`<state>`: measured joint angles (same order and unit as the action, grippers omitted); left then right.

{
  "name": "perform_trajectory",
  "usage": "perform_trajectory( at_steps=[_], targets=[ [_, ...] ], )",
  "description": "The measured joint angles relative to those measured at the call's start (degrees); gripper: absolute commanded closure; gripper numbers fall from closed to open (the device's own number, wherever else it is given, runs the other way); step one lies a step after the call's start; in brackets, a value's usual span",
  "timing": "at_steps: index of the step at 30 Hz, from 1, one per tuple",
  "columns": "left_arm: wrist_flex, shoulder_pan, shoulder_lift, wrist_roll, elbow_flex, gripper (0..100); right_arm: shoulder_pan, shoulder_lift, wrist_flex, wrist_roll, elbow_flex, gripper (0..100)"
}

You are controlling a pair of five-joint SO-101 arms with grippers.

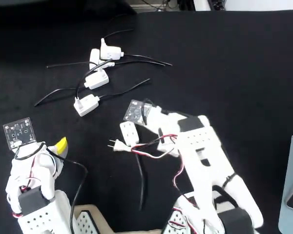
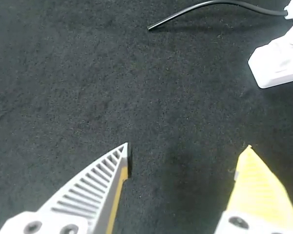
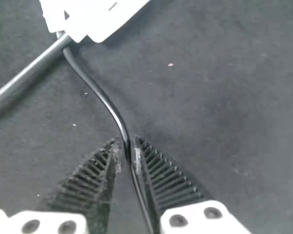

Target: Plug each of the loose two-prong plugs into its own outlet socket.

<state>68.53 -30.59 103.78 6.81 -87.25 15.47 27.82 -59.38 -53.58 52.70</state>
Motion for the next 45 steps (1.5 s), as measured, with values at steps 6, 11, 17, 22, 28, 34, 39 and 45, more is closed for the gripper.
perform_trajectory(
  at_steps=[6, 11, 17, 22, 28, 34, 39, 45],
  targets=[
    [0.0, 0.0, 0.0, 0.0, 0.0, 66, 2.46, 7.03, 0.0, 5.45, 0.09, 98.7],
    [0.0, 0.0, 0.0, 0.0, 0.0, 66, 9.93, 16.53, 0.0, 13.27, 0.09, 98.7],
    [0.0, 0.0, 0.0, 0.0, 0.0, 66, 17.49, 29.71, -5.19, 21.54, -5.63, 98.7],
    [0.0, 0.0, 0.0, 0.0, 0.0, 66, 20.92, 36.92, -7.56, 26.11, -12.04, 98.7],
    [0.0, 0.0, 0.0, 0.0, 0.0, 66, 21.1, 38.68, -7.56, 30.59, -13.36, 98.4],
    [0.0, 0.0, 0.0, 0.0, 0.0, 66, 21.1, 38.68, -3.25, 36.57, -1.23, 83.9],
    [0.0, 0.0, 0.0, 0.0, 0.0, 66, 24.18, 35.78, 4.75, 38.68, 10.02, 85.7],
    [0.0, 0.0, 0.0, 0.0, 0.0, 66, 27.78, 23.82, 12.4, 40.97, 10.81, 83.9]
  ],
)
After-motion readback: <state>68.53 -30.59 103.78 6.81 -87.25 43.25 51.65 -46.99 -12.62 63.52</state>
